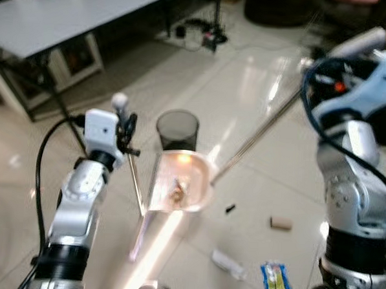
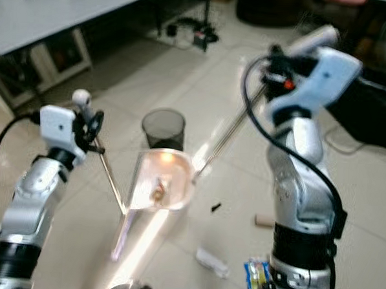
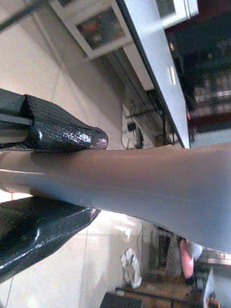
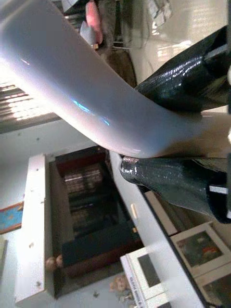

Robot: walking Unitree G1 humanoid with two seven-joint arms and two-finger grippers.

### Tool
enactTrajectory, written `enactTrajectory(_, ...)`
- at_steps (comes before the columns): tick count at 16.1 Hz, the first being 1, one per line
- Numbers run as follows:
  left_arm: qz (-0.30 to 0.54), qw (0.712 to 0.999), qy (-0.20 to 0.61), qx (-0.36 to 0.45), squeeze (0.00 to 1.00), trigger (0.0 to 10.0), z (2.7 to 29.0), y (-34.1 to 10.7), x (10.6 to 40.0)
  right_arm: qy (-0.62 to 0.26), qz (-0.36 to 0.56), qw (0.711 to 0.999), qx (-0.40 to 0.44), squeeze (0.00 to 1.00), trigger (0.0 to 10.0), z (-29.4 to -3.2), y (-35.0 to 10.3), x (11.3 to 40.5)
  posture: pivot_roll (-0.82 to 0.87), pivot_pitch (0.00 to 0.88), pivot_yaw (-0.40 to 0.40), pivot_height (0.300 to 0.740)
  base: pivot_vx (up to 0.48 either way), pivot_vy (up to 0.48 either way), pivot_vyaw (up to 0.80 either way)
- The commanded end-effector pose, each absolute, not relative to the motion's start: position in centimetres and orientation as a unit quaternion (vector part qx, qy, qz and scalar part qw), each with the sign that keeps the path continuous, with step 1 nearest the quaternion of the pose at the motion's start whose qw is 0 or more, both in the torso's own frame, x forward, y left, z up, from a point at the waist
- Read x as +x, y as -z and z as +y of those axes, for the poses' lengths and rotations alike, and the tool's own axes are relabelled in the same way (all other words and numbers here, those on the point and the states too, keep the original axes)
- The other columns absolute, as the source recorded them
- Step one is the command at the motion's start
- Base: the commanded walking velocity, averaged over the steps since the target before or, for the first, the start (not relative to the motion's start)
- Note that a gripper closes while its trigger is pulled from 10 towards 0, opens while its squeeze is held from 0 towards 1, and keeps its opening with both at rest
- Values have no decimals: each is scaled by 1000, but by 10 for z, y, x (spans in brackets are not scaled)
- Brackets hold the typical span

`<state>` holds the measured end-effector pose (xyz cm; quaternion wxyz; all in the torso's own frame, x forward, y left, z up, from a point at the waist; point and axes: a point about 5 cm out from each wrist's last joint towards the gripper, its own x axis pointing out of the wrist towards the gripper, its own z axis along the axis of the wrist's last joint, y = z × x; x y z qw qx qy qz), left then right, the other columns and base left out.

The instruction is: Sweep floor

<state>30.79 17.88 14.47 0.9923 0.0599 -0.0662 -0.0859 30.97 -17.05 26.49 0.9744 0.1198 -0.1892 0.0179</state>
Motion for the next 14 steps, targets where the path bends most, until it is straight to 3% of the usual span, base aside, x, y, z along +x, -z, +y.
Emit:
enactTrajectory(1, -88, 990, 88, 63, 0, 10000, 178, -155, 308, -22, -212, 969, 122, 0, 10000, -170, -276, 307, 17, 63, 54, 740, 412, 0, 800)
enactTrajectory(6, -88, 990, 87, 66, 0, 10000, 177, -154, 308, -30, -214, 967, 136, 0, 10000, -168, -277, 311, 16, 61, 49, 740, 416, 0, 739)
enactTrajectory(14, -85, 991, 75, 76, 0, 10000, 186, -151, 307, -7, -224, 954, 196, 0, 10000, -179, -279, 316, 18, 23, 45, 740, 421, 0, 0)
